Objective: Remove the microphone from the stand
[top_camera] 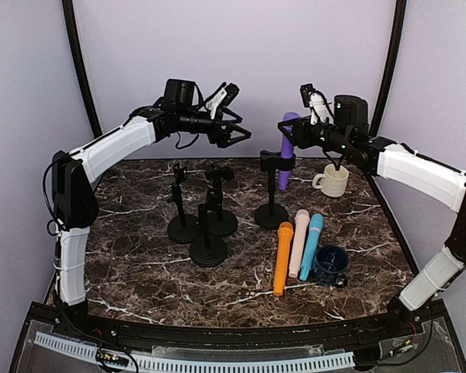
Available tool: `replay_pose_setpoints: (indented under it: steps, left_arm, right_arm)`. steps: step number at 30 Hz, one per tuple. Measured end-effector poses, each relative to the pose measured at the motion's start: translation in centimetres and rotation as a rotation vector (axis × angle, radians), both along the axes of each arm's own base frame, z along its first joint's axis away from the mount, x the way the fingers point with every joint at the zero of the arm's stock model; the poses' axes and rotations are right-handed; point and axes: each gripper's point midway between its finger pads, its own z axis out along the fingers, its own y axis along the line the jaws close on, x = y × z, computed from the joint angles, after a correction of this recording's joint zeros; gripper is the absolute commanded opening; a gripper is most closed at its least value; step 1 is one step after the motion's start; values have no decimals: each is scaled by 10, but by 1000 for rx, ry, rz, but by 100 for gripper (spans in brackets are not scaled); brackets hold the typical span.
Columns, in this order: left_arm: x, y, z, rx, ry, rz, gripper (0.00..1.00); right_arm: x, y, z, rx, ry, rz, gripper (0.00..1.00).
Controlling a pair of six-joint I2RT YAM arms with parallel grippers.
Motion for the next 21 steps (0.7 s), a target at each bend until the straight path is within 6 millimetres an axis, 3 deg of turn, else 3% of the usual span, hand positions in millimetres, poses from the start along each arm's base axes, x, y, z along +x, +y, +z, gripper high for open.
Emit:
replay_pose_setpoints:
  steps: [10,21]
  left_arm:
    - [-3,1,-26,46,33,-11,83]
    - [0,5,-47,99,28,4,85]
  right_arm:
    - [14,26,-2,99,-22,82,8]
    - [35,56,1,90,-83,183,8]
